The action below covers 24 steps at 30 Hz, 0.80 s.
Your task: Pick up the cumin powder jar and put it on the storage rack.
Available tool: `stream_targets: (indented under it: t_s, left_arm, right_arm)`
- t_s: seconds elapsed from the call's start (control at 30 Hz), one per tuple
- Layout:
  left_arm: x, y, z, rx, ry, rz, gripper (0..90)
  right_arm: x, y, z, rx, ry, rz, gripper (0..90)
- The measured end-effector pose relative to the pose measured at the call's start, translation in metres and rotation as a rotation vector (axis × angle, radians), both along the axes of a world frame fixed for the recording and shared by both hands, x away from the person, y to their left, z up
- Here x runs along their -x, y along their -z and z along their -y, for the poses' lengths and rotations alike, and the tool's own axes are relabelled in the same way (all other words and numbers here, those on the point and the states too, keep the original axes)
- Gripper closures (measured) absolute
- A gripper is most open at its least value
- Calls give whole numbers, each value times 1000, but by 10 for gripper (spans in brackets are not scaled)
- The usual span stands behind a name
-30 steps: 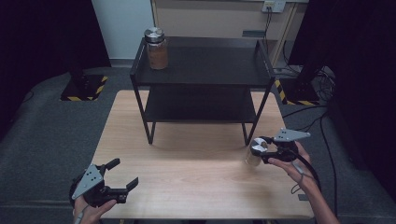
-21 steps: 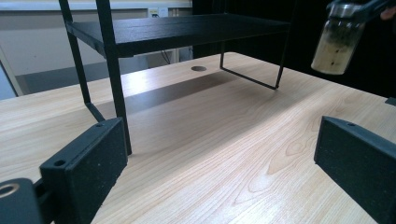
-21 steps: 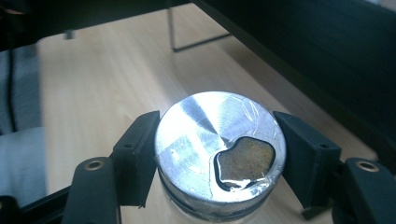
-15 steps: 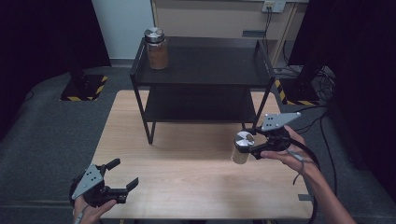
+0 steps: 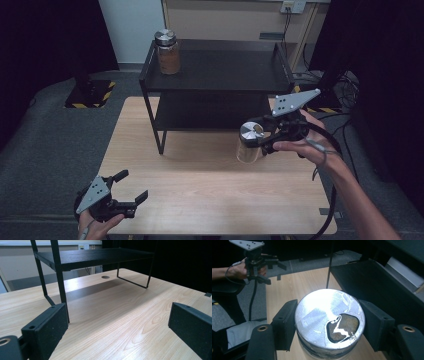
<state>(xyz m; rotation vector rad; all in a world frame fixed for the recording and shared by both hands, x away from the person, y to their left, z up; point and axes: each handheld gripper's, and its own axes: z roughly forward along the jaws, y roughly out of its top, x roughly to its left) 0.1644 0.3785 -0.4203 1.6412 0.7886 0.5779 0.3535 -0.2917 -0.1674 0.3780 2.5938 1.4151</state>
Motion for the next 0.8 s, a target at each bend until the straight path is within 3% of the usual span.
stream_targets:
  t_s: [0.5,0.8]
  left_arm:
    - [0,1,-2,6,-2,3,12]
    - [0,1,-2,7,-4,1,12]
  right_arm:
    - [-6,-70,0,-12,113,23,354]
    - [-16,-98,-9,-6,168,37,354]
